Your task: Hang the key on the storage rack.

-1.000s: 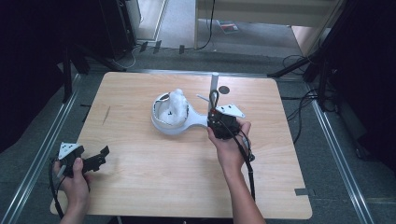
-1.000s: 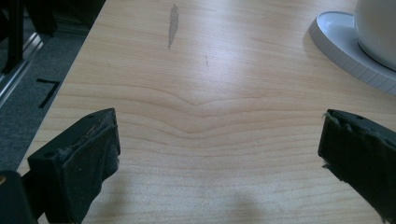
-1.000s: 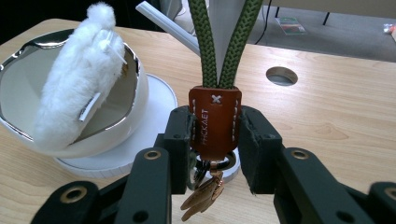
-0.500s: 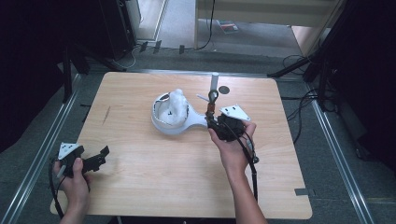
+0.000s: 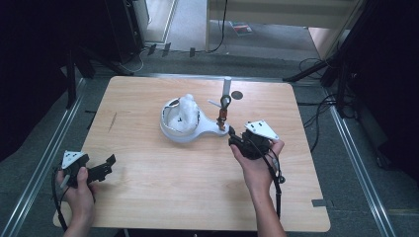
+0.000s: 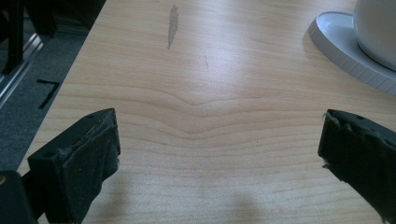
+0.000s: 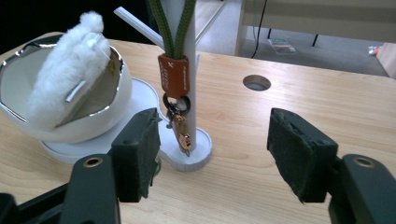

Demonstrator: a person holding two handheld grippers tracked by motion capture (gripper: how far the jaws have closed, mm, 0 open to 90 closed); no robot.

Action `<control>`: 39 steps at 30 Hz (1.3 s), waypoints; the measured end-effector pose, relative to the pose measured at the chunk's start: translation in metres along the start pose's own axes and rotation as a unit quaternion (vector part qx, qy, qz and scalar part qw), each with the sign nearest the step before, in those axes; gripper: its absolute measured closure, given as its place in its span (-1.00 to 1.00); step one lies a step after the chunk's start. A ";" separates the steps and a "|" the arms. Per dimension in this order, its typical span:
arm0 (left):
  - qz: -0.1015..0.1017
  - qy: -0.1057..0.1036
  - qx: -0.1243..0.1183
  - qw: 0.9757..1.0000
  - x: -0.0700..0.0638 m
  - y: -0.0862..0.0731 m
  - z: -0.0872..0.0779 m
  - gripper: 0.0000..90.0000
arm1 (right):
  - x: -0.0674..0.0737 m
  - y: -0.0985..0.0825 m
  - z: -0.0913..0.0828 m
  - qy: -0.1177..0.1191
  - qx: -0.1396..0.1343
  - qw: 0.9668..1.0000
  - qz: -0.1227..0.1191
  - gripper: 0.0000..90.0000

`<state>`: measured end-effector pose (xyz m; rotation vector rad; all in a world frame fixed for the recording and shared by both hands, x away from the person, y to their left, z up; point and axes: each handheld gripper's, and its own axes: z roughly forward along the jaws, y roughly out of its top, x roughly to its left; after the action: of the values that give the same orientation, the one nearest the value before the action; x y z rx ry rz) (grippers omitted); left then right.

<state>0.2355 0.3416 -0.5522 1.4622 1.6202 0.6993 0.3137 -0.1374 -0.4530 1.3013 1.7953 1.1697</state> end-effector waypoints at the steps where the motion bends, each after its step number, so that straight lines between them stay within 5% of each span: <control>1: -0.001 0.000 0.000 1.000 0.000 0.000 0.000 -1.00 | -0.002 -0.002 -0.001 0.000 -0.004 1.000 -0.002 -0.31; 10: -0.001 0.000 -0.001 1.000 0.000 0.000 0.000 -1.00 | -0.018 -0.014 -0.016 0.001 -0.016 1.000 0.012 -0.42; 19: 0.000 0.000 0.000 1.000 0.000 0.000 0.000 -1.00 | -0.037 -0.028 -0.030 -0.011 -0.004 1.000 0.023 -0.72; 26: 0.000 0.001 0.000 1.000 0.000 0.000 0.000 -1.00 | -0.053 -0.042 -0.041 0.003 0.000 0.999 0.035 -0.98; 39: 0.000 0.001 -0.001 1.000 0.000 0.000 0.000 -1.00 | -0.085 -0.071 -0.061 -0.022 0.008 0.998 0.051 -1.00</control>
<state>0.2354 0.3413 -0.5522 1.4597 1.6197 0.7021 0.2607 -0.2442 -0.4936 1.4315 1.7277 1.1749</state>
